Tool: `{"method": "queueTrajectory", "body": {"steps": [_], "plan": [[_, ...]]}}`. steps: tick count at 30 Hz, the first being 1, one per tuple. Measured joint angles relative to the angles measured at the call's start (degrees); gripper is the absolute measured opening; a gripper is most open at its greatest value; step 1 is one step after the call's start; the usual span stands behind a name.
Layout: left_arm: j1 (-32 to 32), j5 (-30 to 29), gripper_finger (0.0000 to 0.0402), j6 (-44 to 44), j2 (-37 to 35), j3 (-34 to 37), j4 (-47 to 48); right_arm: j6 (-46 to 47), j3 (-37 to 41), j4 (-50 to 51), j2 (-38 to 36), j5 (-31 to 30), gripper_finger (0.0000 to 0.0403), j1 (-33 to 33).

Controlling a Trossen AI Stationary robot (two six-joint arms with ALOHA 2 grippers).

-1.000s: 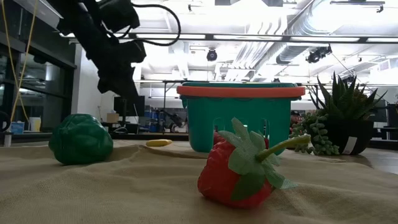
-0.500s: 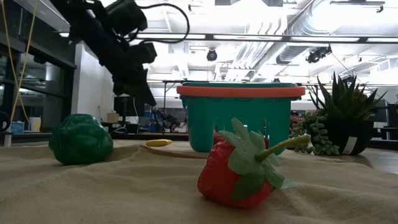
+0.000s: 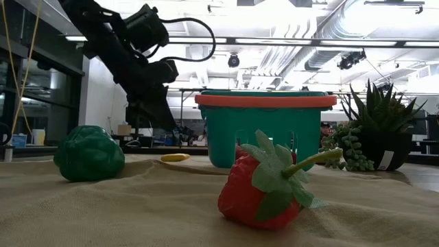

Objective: Pick and placing Produce into tupperware
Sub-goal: Put the yellow corn into the blue basket

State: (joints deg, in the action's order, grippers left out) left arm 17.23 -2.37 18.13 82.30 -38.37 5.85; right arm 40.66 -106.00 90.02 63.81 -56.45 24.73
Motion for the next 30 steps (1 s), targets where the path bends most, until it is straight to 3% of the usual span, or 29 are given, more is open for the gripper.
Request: {"method": "queueTrajectory", "body": {"steps": [4,14,30], "plan": [[0.0,-0.1,0.0125,-0.5,0.0,0.0,0.1,0.0,0.0,0.0,0.0,0.0,0.0089,0.0],[0.0,-0.7,0.0118,-2.9,4.8,0.0,-0.1,0.1,0.0,0.0,0.0,0.0,0.0089,0.0],[0.0,-2.7,0.0151,-1.8,8.8,0.0,-0.3,0.9,0.0,0.0,0.0,0.4,0.0089,0.0]]}}
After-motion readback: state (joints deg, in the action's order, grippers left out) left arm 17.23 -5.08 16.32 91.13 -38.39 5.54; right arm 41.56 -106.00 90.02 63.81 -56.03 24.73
